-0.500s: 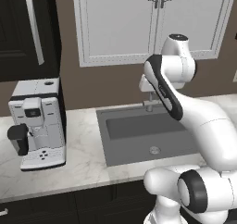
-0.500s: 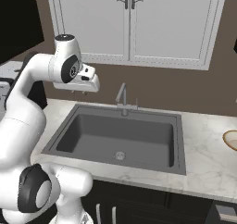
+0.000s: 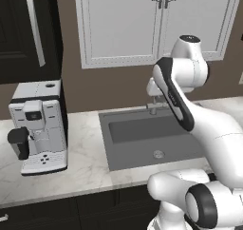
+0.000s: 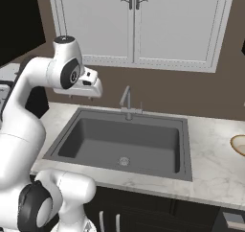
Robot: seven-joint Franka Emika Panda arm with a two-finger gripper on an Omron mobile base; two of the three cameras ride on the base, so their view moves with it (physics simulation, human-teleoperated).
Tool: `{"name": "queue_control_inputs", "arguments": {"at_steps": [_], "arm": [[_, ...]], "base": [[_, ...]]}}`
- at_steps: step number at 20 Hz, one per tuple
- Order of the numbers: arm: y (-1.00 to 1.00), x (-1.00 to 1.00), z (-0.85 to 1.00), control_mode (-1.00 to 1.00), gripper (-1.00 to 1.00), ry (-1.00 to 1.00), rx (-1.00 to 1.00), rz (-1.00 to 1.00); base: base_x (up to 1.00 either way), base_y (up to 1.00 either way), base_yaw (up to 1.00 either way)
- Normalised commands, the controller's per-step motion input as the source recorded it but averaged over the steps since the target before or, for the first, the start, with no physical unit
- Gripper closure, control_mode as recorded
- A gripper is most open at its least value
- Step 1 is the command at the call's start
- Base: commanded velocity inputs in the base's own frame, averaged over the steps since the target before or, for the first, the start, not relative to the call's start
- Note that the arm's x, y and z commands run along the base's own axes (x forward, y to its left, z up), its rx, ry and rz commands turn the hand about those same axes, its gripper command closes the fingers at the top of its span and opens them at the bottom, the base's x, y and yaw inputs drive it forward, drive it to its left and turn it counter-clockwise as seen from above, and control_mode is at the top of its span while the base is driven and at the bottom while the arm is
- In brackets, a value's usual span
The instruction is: Rinse each bowl for a few seconds and place them down in the sink or on the counter.
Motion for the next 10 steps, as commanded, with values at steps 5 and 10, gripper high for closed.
{"name": "queue_control_inputs", "arguments": {"at_steps": [5, 10], "arm": [[-0.19, -0.40, 0.15, -1.00, -1.00, 0.00, 0.00, 0.00], [-0.19, -0.38, 0.15, -1.00, -1.00, 0.00, 0.00, 0.00]], "base": [[0.00, 0.00, 0.00], [0.00, 0.00, 0.00]]}}
